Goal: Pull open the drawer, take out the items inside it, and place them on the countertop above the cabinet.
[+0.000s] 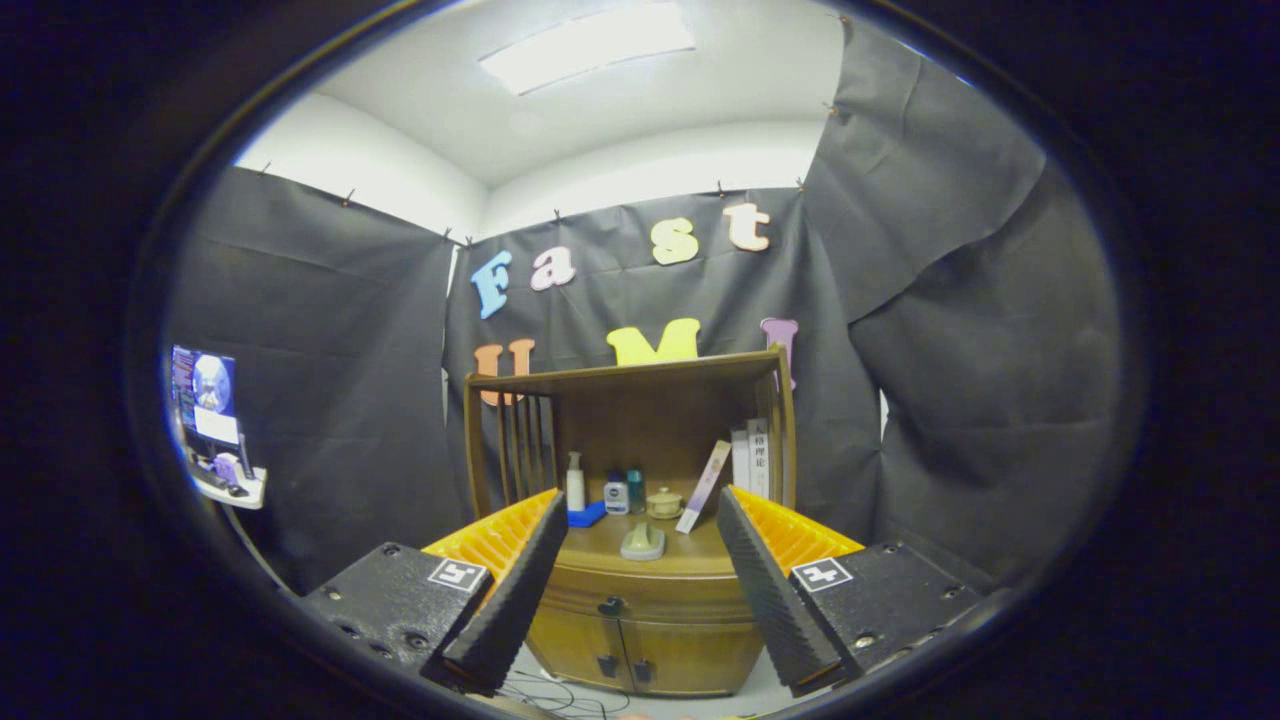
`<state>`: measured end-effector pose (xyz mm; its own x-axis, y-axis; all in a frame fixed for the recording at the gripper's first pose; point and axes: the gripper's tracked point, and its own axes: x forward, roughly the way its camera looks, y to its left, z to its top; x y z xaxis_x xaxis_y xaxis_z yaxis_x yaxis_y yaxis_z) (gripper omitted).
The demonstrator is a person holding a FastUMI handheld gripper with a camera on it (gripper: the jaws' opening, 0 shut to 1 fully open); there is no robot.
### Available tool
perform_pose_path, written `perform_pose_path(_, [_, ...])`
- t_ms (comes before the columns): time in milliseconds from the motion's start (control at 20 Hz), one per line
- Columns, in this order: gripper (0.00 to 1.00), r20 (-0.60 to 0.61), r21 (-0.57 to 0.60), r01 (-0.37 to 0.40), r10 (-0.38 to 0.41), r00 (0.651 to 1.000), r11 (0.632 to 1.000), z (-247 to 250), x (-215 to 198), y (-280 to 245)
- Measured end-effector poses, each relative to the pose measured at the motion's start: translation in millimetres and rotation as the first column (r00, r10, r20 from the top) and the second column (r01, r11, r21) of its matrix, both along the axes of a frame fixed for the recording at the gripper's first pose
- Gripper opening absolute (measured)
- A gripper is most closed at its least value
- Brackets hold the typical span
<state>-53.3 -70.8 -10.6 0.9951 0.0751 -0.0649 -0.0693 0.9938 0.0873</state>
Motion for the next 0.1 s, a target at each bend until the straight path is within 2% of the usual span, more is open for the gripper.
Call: perform_pose_path(100, [0.95,0.001,-0.012,0.009,-0.009,1.0,1.0,-3.2,-1.4,-8.4])
